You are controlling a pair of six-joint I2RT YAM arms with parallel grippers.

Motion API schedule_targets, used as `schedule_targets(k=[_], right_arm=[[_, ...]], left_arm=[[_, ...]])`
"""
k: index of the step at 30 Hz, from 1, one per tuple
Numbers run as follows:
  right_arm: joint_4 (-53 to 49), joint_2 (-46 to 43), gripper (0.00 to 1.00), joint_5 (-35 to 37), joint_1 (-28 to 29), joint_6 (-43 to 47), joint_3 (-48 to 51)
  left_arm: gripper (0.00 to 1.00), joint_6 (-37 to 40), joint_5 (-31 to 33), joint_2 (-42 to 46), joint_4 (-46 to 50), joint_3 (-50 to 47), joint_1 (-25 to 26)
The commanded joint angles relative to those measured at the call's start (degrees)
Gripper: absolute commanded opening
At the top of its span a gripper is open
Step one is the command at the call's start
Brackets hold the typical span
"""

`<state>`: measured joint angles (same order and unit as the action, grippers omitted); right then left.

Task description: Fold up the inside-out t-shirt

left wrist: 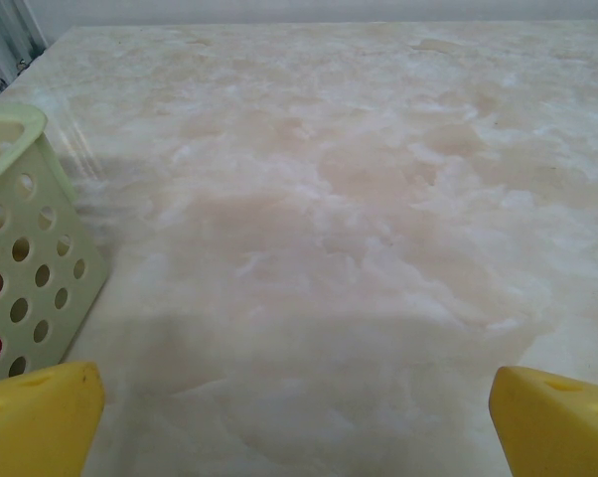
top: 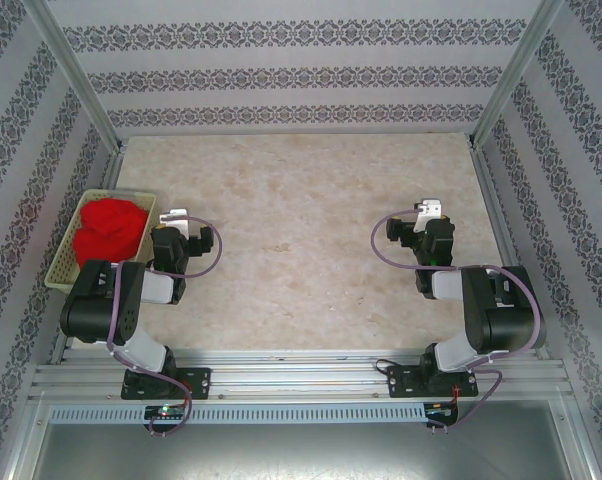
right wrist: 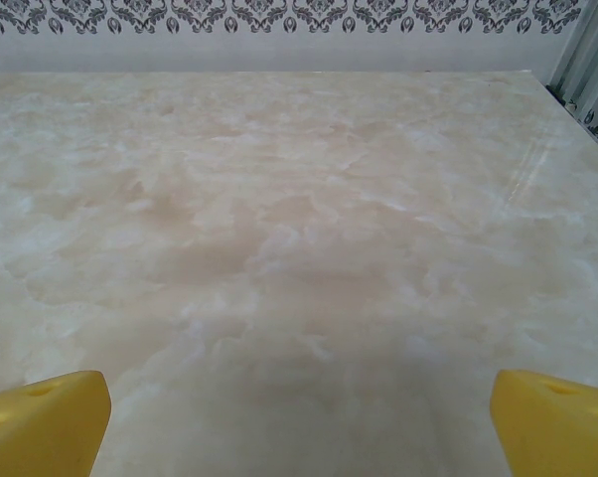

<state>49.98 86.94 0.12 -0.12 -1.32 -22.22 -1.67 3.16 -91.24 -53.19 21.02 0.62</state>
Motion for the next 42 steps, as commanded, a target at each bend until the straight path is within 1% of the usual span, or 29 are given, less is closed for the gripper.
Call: schedule_targets(k=[1, 4, 6, 8, 10, 13, 15, 17, 19, 20, 22, 23, 24, 25, 26, 27, 28, 30, 32, 33, 34, 35, 37, 38, 39, 40, 42], right_arm=[[1.62, -0.10, 0.98, 0.40, 0.56, -0.18, 0.07], [1.69, -0.18, 0.98, 0.39, 0.64, -0.14, 0.16], [1.79, -0.19, 0.98, 0.36, 0.64, -0.04, 0.24], [2.14, -0.64, 0.98, -0.44, 0.65, 0.28, 0.62], [2.14, -2.26, 0.98, -1.16, 0.89, 0.83, 1.36], [1.77, -5.53, 0.98, -0.61, 2.01, 2.08, 2.18], [-0.98, -9.97, 0.98, -0.01, 3.41, 3.84, 3.86], [-6.96, -16.28, 0.98, 1.34, 5.21, 3.79, 3.32], [-15.74, -22.90, 0.98, 3.01, 6.42, 0.83, 0.82], [-21.22, -26.45, 0.98, 4.91, 6.53, -3.55, -1.07], [-34.45, -32.10, 0.98, 8.38, 6.04, -13.22, -6.52], [-41.39, -34.55, 0.98, 7.42, 5.30, -17.34, -9.52], [-46.07, -36.72, 0.98, 3.02, 3.96, -19.65, -11.76], [-47.01, -38.35, 0.98, -2.45, 2.64, -20.85, -11.98], [-46.73, -40.22, 0.98, -7.97, 1.01, -22.73, -11.40], [-46.40, -42.23, 0.98, -10.32, -0.06, -26.04, -10.21], [-45.48, -43.95, 0.98, -11.89, -0.74, -28.25, -8.90], [-44.40, -47.01, 0.98, -14.51, -1.96, -30.36, -6.54], [-45.59, -48.85, 0.98, -14.80, -2.03, -30.42, -5.38], [-46.26, -49.24, 0.98, -14.79, -2.05, -30.41, -4.90], [-47.00, -49.35, 0.98, -14.90, -2.07, -30.23, -4.63], [-47.84, -49.32, 0.98, -15.16, -2.03, -29.93, -4.56], [-49.87, -48.59, 0.98, -15.57, -2.07, -29.42, -4.79], [-50.38, -48.05, 0.98, -15.88, -2.03, -29.27, -4.81], [-50.97, -47.60, 0.98, -15.93, -2.03, -29.34, -4.84], [-51.32, -47.18, 0.98, -16.01, -2.00, -29.51, -4.78], [-51.54, -46.55, 0.98, -16.46, -1.98, -29.69, -4.64]], left_arm=[[1.00, 0.97, -0.70, 0.36, -0.84, 0.96, -0.62], [1.00, 0.92, -0.50, 0.44, -1.28, 0.75, -0.62], [1.00, 1.12, -0.50, 0.94, -3.52, -0.65, -0.56], [1.00, 1.51, -1.46, 3.00, -5.54, -2.59, -0.45], [1.00, 2.38, -1.80, 6.40, -4.74, -3.64, 0.14], [1.00, 3.74, -0.57, 14.21, 3.24, -2.83, 1.65], [1.00, 3.07, 1.16, 20.27, 11.58, -0.50, 3.13], [1.00, -0.94, 1.25, 25.76, 19.86, 2.63, 3.91], [1.00, -6.90, -0.11, 29.88, 26.18, 5.91, 4.12], [1.00, -10.81, -0.10, 31.46, 29.70, 8.02, 4.20], [1.00, -19.75, 2.54, 33.24, 38.10, 12.49, 4.14], [1.00, -25.05, 5.22, 33.87, 43.61, 15.20, 4.12], [1.00, -29.42, 6.90, 34.38, 49.12, 17.66, 3.97], [1.00, -32.67, 7.46, 34.89, 53.09, 19.31, 3.76], [1.00, -35.01, 6.37, 35.57, 57.15, 20.81, 3.20], [1.00, -35.96, 3.57, 36.59, 59.20, 21.32, 2.32], [1.00, -36.68, 0.49, 37.56, 59.05, 20.77, 1.55], [1.00, -38.81, -8.58, 39.64, 53.30, 17.10, -0.71], [1.00, -41.88, -15.09, 40.97, 46.19, 13.16, -3.84], [1.00, -43.71, -17.07, 41.26, 44.11, 11.85, -5.74], [1.00, -43.79, -17.14, 41.26, 44.67, 11.73, -7.01], [1.00, -42.20, -14.15, 41.07, 49.83, 13.61, -7.47], [1.00, -39.11, -2.42, 38.88, 65.03, 20.43, -7.50], [1.00, -38.36, 4.47, 37.10, 70.73, 23.11, -7.52], [1.00, -37.26, 9.87, 35.38, 73.17, 24.51, -7.57], [1.00, -36.47, 12.99, 33.80, 74.02, 25.20, -7.76], [1.00, -36.80, 15.65, 29.83, 76.15, 27.10, -9.86]])
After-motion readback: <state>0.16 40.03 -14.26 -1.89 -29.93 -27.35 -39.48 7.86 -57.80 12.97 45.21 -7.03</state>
